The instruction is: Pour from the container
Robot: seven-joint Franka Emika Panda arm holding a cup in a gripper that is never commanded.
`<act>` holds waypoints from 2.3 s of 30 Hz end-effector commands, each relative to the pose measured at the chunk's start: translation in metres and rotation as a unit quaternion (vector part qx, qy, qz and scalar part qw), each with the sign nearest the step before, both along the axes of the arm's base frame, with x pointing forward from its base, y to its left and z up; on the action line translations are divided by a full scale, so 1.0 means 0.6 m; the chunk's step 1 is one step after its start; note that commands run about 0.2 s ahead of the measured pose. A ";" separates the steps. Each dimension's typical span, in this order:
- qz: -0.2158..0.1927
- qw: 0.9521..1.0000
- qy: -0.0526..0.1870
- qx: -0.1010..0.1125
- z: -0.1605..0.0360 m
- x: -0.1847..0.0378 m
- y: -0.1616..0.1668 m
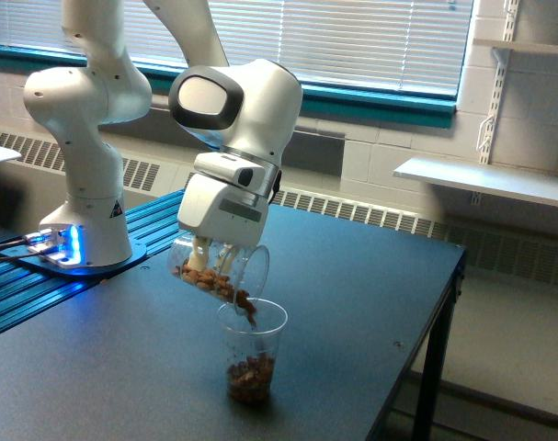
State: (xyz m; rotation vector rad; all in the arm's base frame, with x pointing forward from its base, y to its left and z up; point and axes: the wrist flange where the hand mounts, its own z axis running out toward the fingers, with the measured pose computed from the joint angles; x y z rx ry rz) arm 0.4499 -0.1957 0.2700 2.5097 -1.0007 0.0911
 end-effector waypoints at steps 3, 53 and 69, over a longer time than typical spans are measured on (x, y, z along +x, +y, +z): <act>0.009 1.000 0.006 -0.011 0.000 0.010 0.007; 0.062 0.996 0.042 -0.053 -0.002 0.015 0.011; 0.058 0.996 0.042 -0.051 -0.004 0.013 0.008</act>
